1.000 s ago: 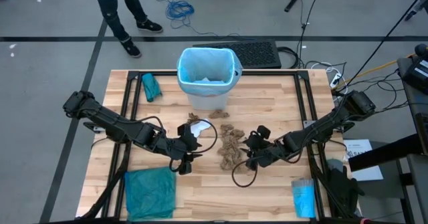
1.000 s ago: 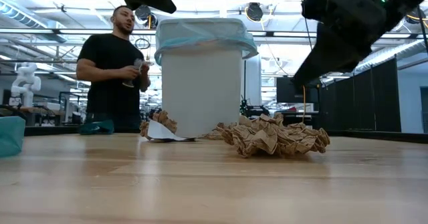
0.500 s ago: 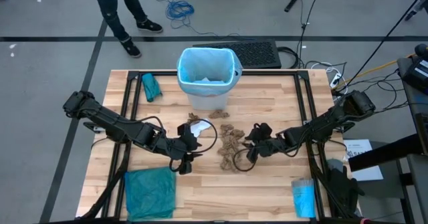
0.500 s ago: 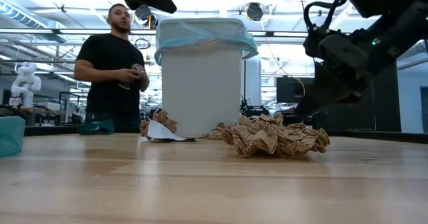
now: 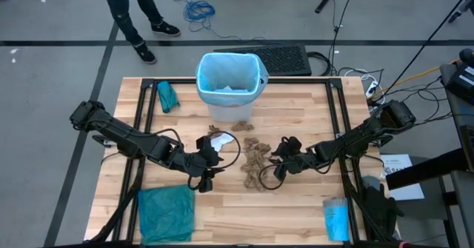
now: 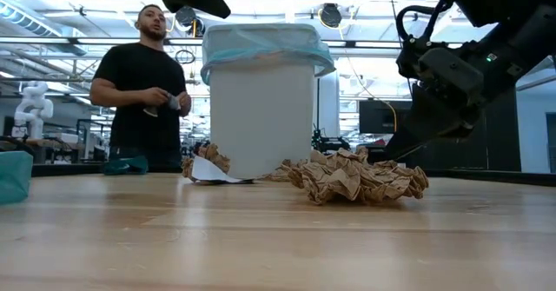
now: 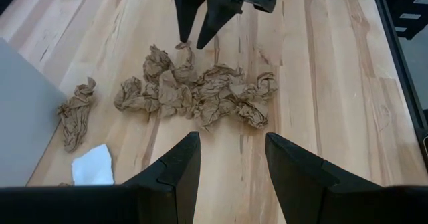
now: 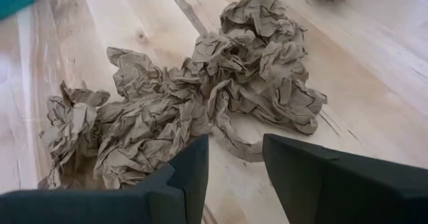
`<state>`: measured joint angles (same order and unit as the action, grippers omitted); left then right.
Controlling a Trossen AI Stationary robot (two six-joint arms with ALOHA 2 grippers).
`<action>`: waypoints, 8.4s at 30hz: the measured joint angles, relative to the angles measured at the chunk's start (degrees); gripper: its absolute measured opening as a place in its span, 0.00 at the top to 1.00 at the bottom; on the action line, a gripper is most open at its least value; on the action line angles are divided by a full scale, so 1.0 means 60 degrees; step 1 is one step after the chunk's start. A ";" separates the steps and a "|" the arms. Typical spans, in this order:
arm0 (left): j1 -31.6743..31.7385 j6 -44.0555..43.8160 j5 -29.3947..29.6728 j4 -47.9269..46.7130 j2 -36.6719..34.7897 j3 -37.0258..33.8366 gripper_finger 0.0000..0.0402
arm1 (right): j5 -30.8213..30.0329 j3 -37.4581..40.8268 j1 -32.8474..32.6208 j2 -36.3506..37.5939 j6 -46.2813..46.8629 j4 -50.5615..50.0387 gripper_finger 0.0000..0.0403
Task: Place trash/remove bag and relplace
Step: Put the brown paper into the blue trash bag inside the white trash bin
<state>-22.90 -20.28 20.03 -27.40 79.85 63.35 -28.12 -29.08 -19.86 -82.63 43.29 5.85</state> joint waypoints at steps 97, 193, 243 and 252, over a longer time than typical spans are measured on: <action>0.0004 0.0198 0.0000 0.0255 0.0000 0.0000 0.59 | 0.1789 -0.0015 0.2361 -0.1013 -0.1911 0.2612 0.78; -0.1563 -0.0071 0.0729 0.0461 0.1053 0.0000 0.59 | 0.3420 -0.6965 0.1430 0.0323 -0.6481 -0.3944 0.74; -0.0747 0.0201 0.0729 0.1989 0.1049 0.0000 0.59 | 0.0189 -0.3142 -0.0739 0.0977 -0.5505 -0.0289 0.75; -0.0747 0.0200 0.0703 0.1989 0.1049 0.0000 0.59 | -0.0078 -0.3144 -0.0226 0.1111 -0.5171 -0.2277 0.75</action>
<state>-27.38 -19.08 24.25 -15.46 86.15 63.35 -28.59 -47.94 -21.21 -75.96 12.26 -7.81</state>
